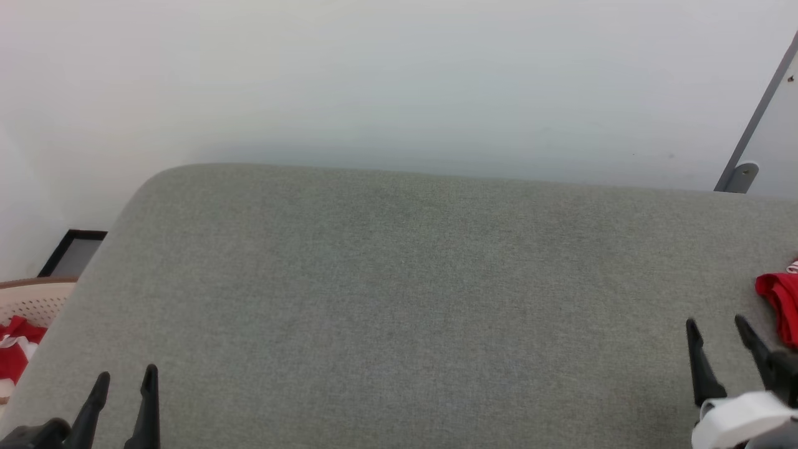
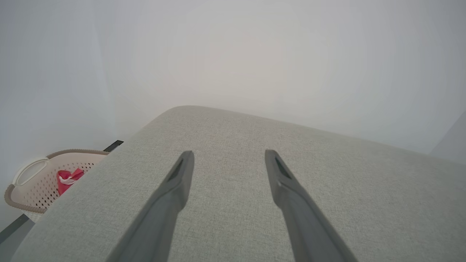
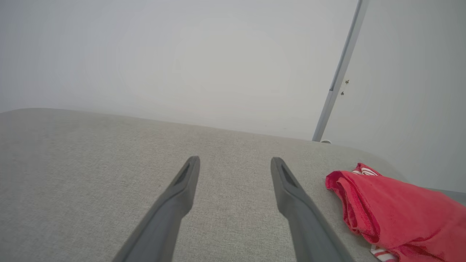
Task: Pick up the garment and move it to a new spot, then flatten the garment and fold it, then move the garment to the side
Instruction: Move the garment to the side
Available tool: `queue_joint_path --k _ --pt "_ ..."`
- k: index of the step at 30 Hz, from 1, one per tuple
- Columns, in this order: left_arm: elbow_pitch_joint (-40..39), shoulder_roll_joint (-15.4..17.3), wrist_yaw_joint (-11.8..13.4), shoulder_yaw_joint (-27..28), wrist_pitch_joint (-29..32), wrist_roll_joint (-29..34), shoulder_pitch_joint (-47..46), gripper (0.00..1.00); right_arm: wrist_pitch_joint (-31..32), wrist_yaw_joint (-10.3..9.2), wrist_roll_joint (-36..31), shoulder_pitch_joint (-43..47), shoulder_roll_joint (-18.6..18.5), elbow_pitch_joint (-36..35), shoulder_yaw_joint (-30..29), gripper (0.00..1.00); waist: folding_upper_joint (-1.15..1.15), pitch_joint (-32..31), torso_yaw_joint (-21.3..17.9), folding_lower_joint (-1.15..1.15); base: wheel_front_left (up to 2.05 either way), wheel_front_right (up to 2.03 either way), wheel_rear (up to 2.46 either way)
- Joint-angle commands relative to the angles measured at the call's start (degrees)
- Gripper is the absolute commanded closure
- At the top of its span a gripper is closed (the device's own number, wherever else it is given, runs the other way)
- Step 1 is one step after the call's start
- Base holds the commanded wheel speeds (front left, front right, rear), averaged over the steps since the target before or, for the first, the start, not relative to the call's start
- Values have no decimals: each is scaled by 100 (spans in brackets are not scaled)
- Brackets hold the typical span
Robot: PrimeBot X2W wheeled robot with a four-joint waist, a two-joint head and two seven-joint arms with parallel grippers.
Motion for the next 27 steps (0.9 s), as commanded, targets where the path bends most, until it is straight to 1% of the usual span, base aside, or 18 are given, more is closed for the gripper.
queue_joint_path --k 1,10,16,27 --pt "11 -62 -69 95 -23 73 71 0 -25 -12 -66 191 79 -138 -67 0 0 0 1 0 0 0 0" --pt "104 -308 -300 457 -23 391 196 0 -25 -12 -203 721 467 -617 -160 0 0 4 -47 0 0 0 0" --pt "119 -453 -462 651 -23 584 239 0 -26 -12 -292 905 608 -814 -137 0 0 14 -97 0 0 0 0" --pt "102 -623 -565 850 -13 899 286 0 -26 -12 -385 978 605 -925 -149 0 0 28 -126 0 0 0 0"
